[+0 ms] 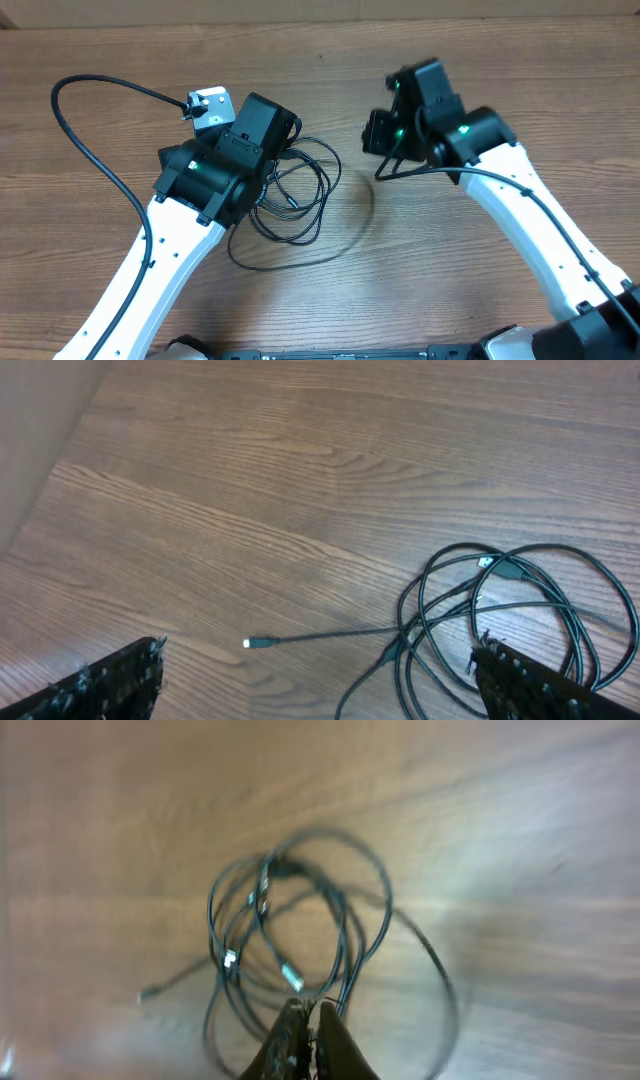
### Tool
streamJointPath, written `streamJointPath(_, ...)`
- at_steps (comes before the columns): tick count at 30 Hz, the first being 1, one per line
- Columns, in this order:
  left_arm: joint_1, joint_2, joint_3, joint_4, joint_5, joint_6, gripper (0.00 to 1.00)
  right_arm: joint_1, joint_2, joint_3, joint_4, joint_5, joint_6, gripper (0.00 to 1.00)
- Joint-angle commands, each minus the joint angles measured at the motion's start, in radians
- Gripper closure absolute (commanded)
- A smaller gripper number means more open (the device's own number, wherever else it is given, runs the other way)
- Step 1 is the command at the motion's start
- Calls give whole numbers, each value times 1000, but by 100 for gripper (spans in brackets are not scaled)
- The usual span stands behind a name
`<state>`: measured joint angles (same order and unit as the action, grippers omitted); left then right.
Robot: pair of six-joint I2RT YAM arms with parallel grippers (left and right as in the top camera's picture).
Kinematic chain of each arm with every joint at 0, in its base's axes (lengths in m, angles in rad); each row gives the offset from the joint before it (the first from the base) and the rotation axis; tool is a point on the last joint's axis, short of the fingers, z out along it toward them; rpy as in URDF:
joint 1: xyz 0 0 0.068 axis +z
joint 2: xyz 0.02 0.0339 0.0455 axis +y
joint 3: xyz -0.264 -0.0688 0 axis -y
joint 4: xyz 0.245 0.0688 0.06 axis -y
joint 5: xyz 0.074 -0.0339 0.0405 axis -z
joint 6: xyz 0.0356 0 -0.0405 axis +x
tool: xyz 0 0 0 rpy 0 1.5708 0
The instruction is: Untangle cables
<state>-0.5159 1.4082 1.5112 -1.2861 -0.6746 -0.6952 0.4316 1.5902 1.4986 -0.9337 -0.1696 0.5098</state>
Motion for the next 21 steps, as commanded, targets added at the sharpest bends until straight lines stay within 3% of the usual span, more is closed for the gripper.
streamJointPath(1, 7, -8, -4, 4, 26, 14, 0, -4, -31, 151, -57, 174, -49, 96)
streamJointPath(7, 7, -8, -4, 7, 40, 14, 0, -29, -31, 393, -218, 264, -78, 96)
streamJointPath(15, 7, -8, -4, 11, 43, 16, 0, -69, -28, 402, -365, 266, -85, 93)
streamJointPath(19, 7, -8, -4, 11, 82, 46, 0, -68, -27, 393, -441, 266, -93, 46)
streamJointPath(21, 7, -8, -4, 11, 113, 73, 0, -68, -27, 371, -475, 255, -92, 27)
